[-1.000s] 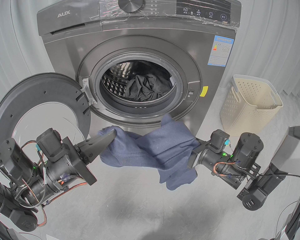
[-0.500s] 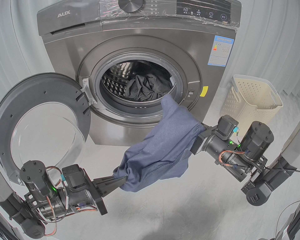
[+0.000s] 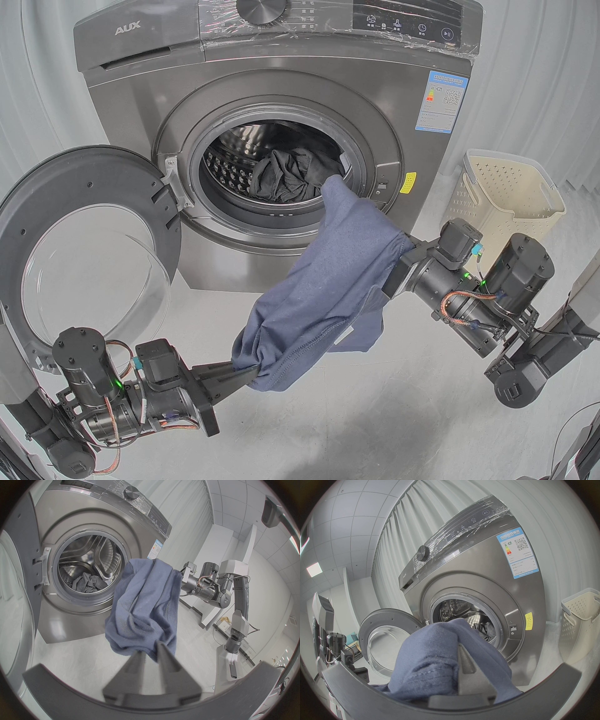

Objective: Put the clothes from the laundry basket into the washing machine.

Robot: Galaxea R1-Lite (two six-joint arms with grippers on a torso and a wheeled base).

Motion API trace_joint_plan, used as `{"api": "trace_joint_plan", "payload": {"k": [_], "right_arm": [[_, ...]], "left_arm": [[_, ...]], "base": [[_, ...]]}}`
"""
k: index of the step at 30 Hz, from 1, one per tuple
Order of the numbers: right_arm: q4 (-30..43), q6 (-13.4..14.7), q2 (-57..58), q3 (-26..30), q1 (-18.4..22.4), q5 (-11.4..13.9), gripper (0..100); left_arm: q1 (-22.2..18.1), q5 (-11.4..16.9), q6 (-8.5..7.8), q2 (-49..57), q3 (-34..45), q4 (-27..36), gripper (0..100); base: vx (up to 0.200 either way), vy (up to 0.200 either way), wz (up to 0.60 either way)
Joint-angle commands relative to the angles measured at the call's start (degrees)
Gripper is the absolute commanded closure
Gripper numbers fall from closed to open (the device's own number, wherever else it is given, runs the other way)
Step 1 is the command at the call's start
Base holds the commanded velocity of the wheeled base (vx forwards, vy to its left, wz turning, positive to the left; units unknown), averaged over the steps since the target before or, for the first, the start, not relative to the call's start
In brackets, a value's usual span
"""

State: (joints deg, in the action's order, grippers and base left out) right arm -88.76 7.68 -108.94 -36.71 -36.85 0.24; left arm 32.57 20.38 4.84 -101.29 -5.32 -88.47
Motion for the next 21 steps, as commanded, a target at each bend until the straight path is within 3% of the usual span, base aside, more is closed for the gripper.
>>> {"api": "trace_joint_plan", "payload": {"k": [1,4,8,14,21], "right_arm": [[0.0,0.0,0.2,-0.1,-0.1,-0.1,100],[0.0,0.1,0.4,0.1,0.0,-0.3,100],[0.0,0.7,1.1,0.8,0.2,-0.3,100],[0.0,1.2,1.2,1.9,-0.1,-0.2,100],[0.1,0.5,-0.4,2.4,-3.7,-0.3,100]], "left_arm": [[0.6,0.0,0.61,-1.0,1.3,0.1,0],[2.0,-0.7,-0.27,-4.6,5.3,0.2,0],[2.5,-2.3,-0.01,-5.2,5.3,0.4,0],[2.8,-2.5,-0.01,-5.8,5.1,0.0,0],[3.0,-2.9,0.70,-6.3,-4.3,0.0,0]], "base": [[0.000,0.000,0.00],[0.000,0.000,0.00],[0.000,0.000,0.00],[0.000,0.000,0.00],[0.000,0.000,0.00]]}}
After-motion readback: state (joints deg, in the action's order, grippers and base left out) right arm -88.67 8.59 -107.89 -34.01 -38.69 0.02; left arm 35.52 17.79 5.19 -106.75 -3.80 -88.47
